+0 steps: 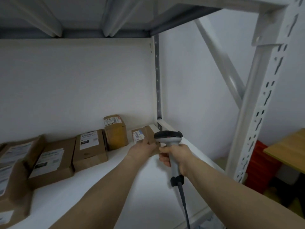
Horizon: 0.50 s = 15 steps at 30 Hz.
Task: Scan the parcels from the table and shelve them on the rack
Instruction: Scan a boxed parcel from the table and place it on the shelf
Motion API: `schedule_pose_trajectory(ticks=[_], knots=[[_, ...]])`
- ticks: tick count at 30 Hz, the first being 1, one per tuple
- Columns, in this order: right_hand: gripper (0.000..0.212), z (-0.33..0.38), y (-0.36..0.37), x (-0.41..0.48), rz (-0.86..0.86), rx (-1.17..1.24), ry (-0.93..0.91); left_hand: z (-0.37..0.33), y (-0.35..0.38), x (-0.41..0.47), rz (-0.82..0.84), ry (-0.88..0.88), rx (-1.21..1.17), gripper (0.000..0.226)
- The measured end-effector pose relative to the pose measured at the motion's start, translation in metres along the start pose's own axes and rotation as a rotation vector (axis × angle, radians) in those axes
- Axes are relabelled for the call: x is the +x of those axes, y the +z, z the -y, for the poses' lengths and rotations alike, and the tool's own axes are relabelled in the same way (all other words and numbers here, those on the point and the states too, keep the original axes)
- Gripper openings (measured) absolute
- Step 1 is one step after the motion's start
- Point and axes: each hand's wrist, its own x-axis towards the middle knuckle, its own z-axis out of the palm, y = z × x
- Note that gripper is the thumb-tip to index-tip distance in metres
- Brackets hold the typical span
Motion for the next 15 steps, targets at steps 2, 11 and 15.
schedule_pose_trajectory(ticks=[2,11,15], knots=[[0.026,0.000,-0.001,0.002,-0.009,0.007,0.003,0.006,0.006,0.006,0.038,0.006,0.010,0.056],[0.022,0.002,-0.006,0.001,-0.004,0.017,0.030,0.021,0.018,0.026,-0.017,-0.238,0.139,0.067],[0.018,0.005,-0.007,-0.001,0.005,0.012,0.045,0.027,0.014,0.030,0.092,-0.311,0.011,0.058]])
